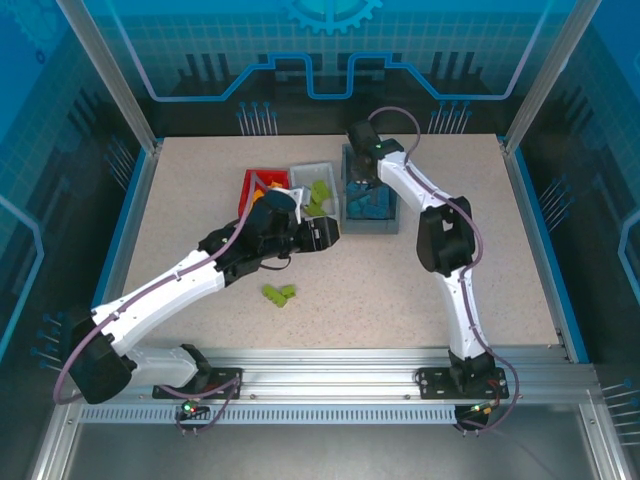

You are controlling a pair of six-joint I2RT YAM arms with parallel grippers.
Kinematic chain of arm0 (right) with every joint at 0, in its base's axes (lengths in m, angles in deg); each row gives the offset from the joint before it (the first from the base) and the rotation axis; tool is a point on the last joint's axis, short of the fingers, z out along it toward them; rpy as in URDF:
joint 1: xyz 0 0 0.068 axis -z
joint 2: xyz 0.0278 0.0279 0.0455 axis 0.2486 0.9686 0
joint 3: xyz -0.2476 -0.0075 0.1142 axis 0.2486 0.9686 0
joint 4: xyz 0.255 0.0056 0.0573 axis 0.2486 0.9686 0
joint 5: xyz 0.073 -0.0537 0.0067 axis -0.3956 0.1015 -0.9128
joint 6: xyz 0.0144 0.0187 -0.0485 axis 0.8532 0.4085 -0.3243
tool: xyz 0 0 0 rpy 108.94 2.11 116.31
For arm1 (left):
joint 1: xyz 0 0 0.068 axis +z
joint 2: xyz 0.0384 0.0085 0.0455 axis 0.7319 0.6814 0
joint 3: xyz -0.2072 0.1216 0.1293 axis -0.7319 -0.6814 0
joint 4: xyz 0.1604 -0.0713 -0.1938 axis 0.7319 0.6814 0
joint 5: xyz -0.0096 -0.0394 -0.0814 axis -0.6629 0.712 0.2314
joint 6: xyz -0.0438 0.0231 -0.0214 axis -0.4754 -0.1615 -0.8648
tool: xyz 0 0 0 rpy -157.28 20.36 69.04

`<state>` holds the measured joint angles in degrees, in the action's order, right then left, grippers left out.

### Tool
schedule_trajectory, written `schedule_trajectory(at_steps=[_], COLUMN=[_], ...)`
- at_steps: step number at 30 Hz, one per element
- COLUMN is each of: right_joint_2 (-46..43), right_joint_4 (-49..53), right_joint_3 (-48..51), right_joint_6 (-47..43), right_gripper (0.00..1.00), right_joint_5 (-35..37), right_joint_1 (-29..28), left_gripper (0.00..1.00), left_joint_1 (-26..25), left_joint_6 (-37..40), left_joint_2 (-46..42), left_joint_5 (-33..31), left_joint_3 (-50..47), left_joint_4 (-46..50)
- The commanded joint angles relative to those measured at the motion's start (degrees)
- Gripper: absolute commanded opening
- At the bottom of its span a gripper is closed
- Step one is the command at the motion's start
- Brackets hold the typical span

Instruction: Sort the legos into containers by color

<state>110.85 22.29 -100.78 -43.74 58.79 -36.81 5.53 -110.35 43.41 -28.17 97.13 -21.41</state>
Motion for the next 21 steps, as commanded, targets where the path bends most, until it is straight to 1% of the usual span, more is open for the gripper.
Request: schedule_trajectory(at_steps=[1,3,4,6,8,10,12,14,16,19,21], right_joint_2=[3.4,4.9,5.1,4.3,2.2,-1.0,-4.2,-7.4,-12.5,-22.2,-30.9], right_joint_4=[4.7,6.4,7.0,7.1,6.4,5.2,4.3,4.8,3.3,-2.3,-8.7], right_joint_3=[-5.5,-8.4,-9.4,-9.4,-8.2,-5.9,-4.0,-2.7,1.2,11.9,22.9], right_joint_6=[-1.2,-1.2,-1.4,-1.6,-1.6,-1.8,-1.8,-1.4,-1.6,-3.3,-5.9], right_gripper=[0.17,0.26,0.32,0.41,0.47,0.51,0.53,0.53,0.52,0.50,0.50], right_joint_5=[-2.7,-3.1,-3.2,-3.4,-3.4,-3.4,-3.4,-3.3,-2.9,-2.3,-3.9], right_joint_1=[1.0,1.3,1.3,1.3,1.1,0.8,0.7,0.4,-0.6,-3.4,-6.9], left_gripper=[0.67,0.67,0.67,0.67,0.67,0.67,0.67,0.68,0.68,0.69,0.71], left_joint_1=[-0.9,-0.9,-0.9,-0.9,-0.9,-0.9,-0.9,-0.9,-0.9,-0.1,2.2], left_joint_6=[1.0,0.4,0.2,-0.4,-1.4,-2.8,-3.9,-5.4,-7.4,-11.5,-15.2], left_joint_2=[-0.5,-1.1,-1.6,-2.7,-4.3,-6.3,-8.5,-10.5,-12.7,-14.6,-14.7], left_joint_5=[-2.6,-2.9,-3.2,-3.5,-4.6,-6.3,-7.7,-9.2,-11.1,-13.3,-11.8], left_joint_3=[0.6,0.0,-0.4,-1.2,-2.0,-2.7,-3.5,-4.1,-4.7,-5.7,-7.2], left_joint_4=[-0.1,0.6,1.3,2.4,4.3,7.4,10.3,13.6,17.6,24.0,27.8])
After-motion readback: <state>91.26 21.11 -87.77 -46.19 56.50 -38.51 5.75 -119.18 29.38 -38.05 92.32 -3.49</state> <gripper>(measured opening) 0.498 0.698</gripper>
